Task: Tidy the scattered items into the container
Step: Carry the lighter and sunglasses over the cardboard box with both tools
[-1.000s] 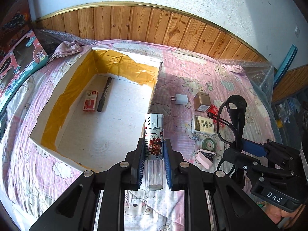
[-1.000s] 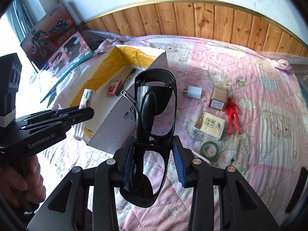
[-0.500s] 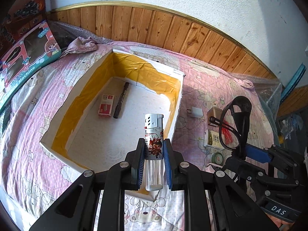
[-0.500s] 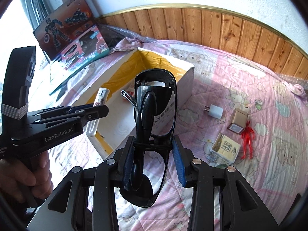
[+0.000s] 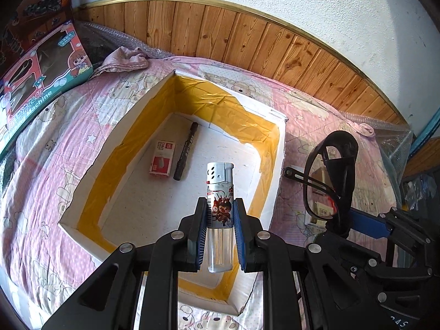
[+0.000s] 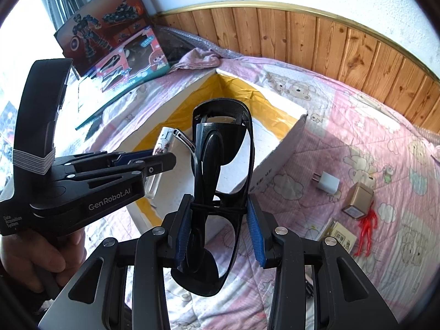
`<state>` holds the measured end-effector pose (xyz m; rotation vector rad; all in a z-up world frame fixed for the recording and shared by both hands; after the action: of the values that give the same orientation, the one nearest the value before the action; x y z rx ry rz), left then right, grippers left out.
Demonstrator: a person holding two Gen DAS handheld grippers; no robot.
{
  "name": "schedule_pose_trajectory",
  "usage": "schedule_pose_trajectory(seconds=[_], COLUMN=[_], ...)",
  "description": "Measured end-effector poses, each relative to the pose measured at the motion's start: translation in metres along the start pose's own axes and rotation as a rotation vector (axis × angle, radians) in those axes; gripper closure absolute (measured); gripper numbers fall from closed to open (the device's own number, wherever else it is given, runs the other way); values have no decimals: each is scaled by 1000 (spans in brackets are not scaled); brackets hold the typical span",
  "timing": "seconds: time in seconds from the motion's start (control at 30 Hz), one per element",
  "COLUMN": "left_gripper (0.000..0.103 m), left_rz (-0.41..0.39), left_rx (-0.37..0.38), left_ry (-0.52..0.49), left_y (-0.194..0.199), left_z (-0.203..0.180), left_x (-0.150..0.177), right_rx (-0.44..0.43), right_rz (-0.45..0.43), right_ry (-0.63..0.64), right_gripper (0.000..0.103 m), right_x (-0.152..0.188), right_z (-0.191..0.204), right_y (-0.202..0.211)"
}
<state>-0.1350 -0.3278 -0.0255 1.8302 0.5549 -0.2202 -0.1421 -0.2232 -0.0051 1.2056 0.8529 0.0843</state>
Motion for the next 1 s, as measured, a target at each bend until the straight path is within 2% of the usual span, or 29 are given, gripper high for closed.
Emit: schedule_pose_trajectory(seconds=[0.63,1.0], left_gripper=[84,84], left_rz=[62,109], left_rx=[-35,-58], left_ry=[102,118], left_y=[-42,-68], left_z=[36,41], left_x=[-29,-36], right_rx=[-47,-62], right_rz=[41,94], right_ry=[37,17], right_gripper=[63,63], right_x=[-56,-65], right_z=[0,-16], right_y=[-54,-87])
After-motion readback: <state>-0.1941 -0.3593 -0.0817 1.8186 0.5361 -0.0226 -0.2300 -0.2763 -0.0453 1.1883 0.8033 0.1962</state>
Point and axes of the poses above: each gripper's, at about its wrist camera, not at the fingertips, and y roughly against the way its jaws point, z to its left, x to its underside, the point moved 6 cm from there along -y, roughly the way its jaws point, and after that the axes turned 11 degrees about y, right-handed, at the moved point
